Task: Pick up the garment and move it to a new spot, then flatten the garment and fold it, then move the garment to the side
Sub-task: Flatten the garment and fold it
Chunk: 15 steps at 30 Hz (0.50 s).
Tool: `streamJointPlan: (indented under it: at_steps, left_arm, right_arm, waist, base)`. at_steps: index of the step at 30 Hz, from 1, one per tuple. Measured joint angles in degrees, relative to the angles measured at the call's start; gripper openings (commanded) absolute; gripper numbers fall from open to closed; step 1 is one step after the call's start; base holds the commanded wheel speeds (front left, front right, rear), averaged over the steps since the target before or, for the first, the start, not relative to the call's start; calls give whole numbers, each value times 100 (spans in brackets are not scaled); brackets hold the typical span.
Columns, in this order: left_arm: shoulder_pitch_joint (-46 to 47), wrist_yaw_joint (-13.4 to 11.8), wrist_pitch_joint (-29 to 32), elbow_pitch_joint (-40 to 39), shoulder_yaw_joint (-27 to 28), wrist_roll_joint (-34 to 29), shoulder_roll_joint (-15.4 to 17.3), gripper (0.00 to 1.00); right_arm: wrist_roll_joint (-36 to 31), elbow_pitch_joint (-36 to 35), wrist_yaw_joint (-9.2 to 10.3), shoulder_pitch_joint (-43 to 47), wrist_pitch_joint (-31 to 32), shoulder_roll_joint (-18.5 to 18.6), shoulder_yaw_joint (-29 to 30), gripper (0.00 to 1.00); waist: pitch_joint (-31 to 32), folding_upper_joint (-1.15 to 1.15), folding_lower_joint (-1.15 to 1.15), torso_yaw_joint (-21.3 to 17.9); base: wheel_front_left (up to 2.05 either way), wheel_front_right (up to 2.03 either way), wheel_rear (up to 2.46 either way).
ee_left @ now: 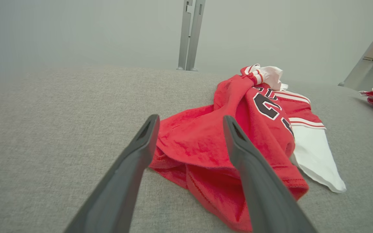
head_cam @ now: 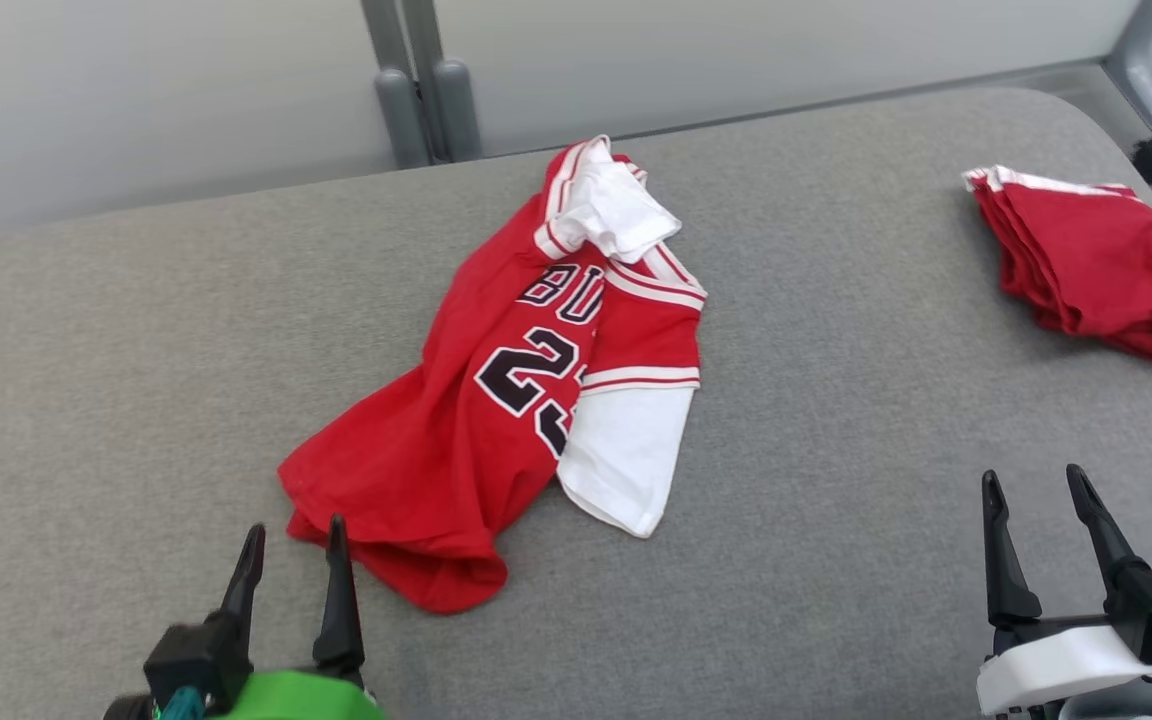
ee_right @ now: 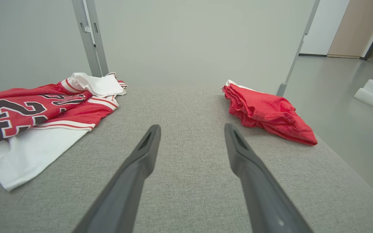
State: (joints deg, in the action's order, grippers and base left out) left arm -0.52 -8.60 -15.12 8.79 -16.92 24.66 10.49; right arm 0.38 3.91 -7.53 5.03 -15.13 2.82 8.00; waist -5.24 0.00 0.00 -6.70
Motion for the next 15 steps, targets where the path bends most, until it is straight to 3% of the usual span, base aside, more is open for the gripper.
streamJointPlan:
  at_steps: [5,15]
  left_arm:
    - [-739,266,-1,-222,565,-425,-453,100]
    - [-825,754,0,-244,985,-851,-731,100]
  right_arm:
    - [-10,-38,0,147,-1,2,12,100]
    - [-21,-25,0,160,-1,1,-156,100]
  waist:
    - [200,0,0,422]
    - [372,0,0,1047]
  base:
    - [0,0,0]
    - [0,0,0]
